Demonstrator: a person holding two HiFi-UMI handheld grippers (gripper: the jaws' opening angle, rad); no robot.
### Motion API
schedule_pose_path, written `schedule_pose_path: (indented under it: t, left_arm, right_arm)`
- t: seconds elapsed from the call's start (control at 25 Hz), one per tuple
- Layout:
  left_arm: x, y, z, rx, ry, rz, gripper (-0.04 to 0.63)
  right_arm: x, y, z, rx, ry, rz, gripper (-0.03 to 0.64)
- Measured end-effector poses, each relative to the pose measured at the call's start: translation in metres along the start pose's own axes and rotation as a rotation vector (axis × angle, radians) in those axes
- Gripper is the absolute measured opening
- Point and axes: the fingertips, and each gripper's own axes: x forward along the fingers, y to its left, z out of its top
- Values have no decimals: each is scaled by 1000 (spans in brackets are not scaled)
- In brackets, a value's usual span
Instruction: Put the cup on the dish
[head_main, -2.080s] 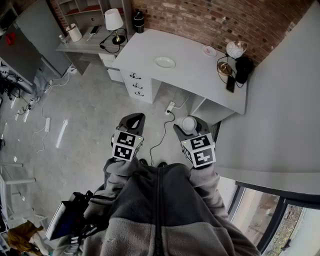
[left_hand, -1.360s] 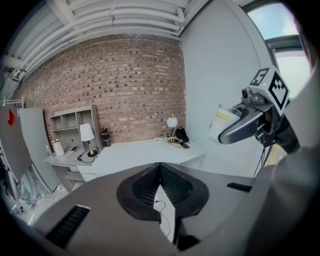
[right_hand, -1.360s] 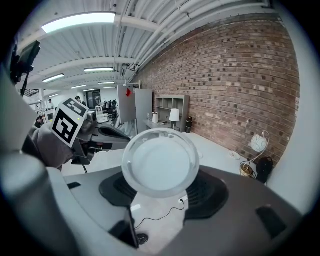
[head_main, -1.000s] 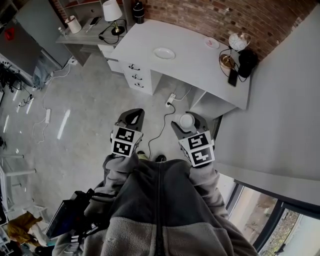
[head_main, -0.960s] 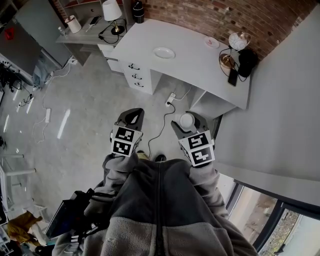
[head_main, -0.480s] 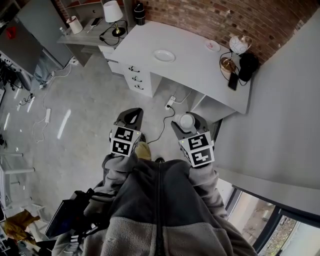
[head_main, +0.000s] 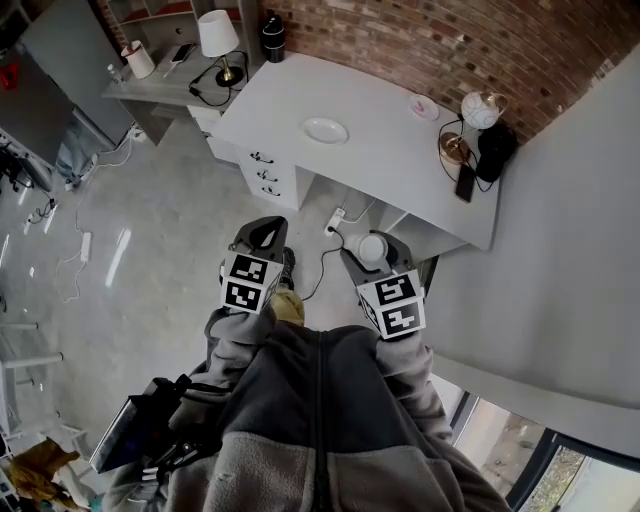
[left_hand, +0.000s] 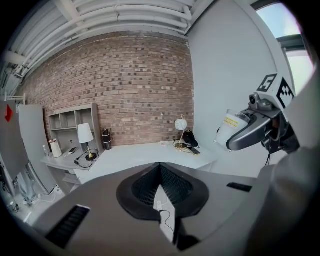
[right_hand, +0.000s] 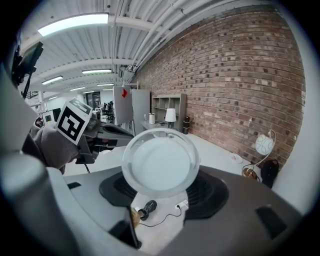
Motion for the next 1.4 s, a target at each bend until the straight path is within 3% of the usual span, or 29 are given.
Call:
schedule_pose_path:
  t: [0.24,0.6,0.88,1.4]
  left_arm:
    - [48,42,27,8,-36,-39,6]
    - [109,115,42,-37,-24,-76,5]
    - [162,154,62,-4,-5,-122,5]
    - [250,216,55,-48,75,-165,6]
  right_arm:
    - [58,-40,33,13,6,-16,258]
    - [151,-74,78,-2,45,12,258]
    - [204,-108,108,25,65,-15,258]
    - [304,-164,108,57,159,-30,258]
